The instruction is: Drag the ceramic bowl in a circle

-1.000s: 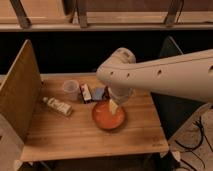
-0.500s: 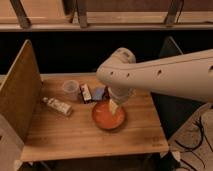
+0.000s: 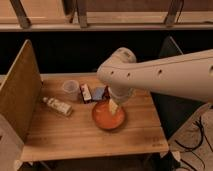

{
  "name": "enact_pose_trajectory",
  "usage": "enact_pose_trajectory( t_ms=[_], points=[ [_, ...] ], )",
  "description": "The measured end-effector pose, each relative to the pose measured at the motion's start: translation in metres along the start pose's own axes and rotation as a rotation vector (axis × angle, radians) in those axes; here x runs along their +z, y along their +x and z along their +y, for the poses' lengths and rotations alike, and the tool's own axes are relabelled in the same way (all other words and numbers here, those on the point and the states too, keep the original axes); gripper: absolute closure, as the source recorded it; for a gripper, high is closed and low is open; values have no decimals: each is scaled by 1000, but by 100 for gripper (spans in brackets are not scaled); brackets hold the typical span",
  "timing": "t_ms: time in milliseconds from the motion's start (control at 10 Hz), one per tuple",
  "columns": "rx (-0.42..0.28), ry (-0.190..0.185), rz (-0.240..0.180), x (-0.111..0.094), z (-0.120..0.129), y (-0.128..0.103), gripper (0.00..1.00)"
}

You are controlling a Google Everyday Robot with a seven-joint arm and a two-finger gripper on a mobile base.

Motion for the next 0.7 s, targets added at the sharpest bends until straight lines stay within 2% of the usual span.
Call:
enact_pose_trajectory(
  t_ms=[100,300,600,700],
  points=[
    [29,-26,-13,1,-3,1,28],
    [142,-100,-57,2,-22,9,28],
    [235,-168,-79,9,-40,21,28],
    [266,-179,-77,12,-47,27,28]
  ],
)
